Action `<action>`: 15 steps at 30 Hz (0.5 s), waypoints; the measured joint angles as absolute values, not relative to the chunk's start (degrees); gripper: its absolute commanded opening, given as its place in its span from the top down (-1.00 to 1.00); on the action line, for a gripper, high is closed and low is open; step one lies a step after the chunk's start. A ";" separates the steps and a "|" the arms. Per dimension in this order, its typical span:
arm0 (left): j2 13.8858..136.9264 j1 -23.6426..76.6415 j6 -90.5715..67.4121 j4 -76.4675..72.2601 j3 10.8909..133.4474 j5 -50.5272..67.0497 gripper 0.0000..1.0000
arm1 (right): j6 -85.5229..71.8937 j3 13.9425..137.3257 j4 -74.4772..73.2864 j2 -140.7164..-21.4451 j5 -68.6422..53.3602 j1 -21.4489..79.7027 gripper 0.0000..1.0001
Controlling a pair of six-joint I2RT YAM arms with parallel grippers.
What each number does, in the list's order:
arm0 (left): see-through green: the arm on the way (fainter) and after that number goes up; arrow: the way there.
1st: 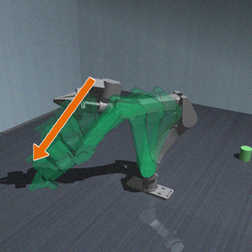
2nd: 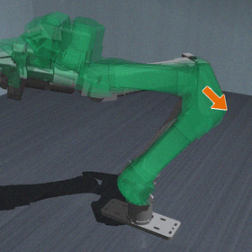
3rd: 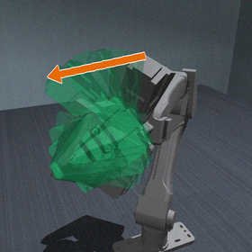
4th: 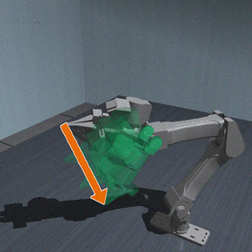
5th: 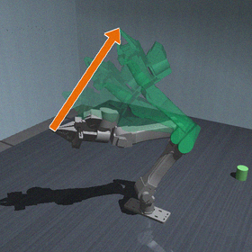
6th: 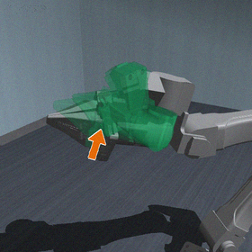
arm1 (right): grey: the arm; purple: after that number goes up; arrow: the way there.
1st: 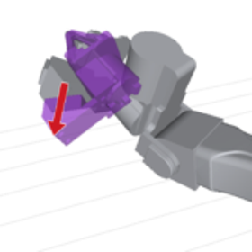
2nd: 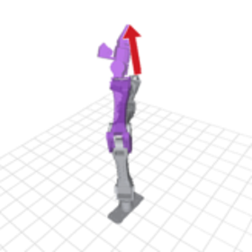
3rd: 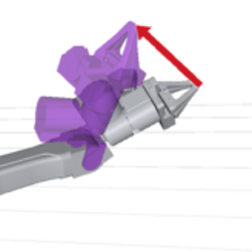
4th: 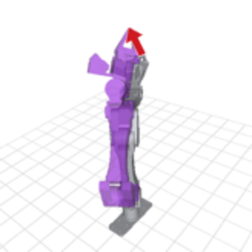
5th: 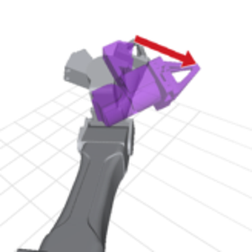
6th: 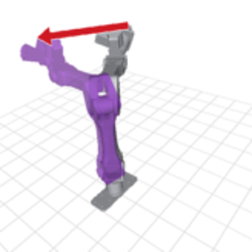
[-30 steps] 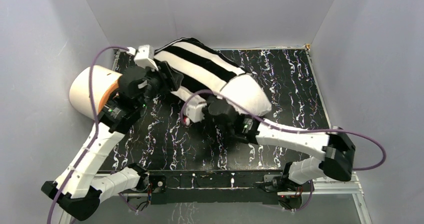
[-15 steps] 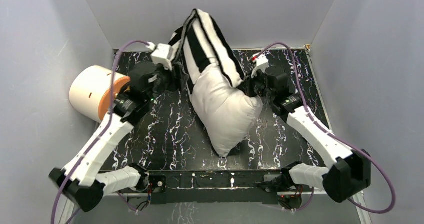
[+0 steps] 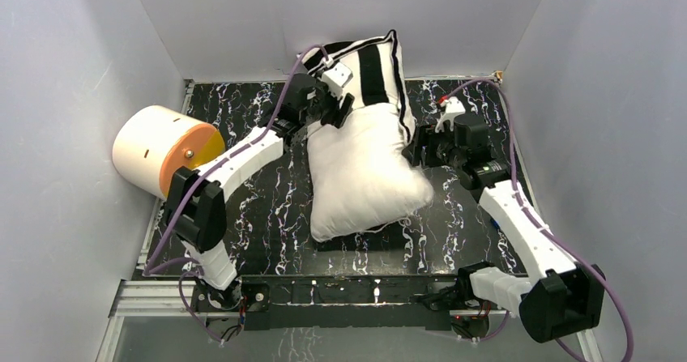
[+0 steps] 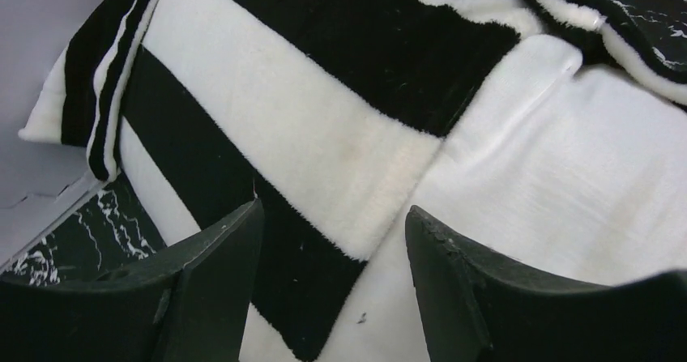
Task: Put the pillow into the pillowcase
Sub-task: Stuff the pillow into the pillowcase.
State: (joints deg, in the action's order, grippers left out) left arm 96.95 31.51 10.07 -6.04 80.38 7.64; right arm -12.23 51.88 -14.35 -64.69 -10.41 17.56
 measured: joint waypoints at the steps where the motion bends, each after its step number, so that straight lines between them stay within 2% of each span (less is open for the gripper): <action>1: 98.59 31.51 11.53 -7.90 81.21 8.71 -0.26 | -12.53 52.47 -15.81 -63.13 -9.02 17.32 -0.56; 6: 106.98 31.51 18.83 -12.43 86.91 16.75 -0.32 | -15.88 60.80 -20.27 -60.75 -3.40 17.34 -0.56; 10: 112.75 31.83 22.74 -12.73 92.60 20.88 -0.35 | -17.56 65.91 -18.83 -65.87 -3.51 17.28 -0.55; 15: 117.62 32.80 26.63 -11.92 96.07 23.88 -0.38 | -19.27 65.78 -17.39 -72.36 -4.93 16.01 -0.49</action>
State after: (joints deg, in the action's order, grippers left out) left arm 117.62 32.80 26.63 -11.92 96.07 23.88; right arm -19.27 65.78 -17.39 -72.36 -4.93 16.01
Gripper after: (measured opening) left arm 0.682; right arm 0.773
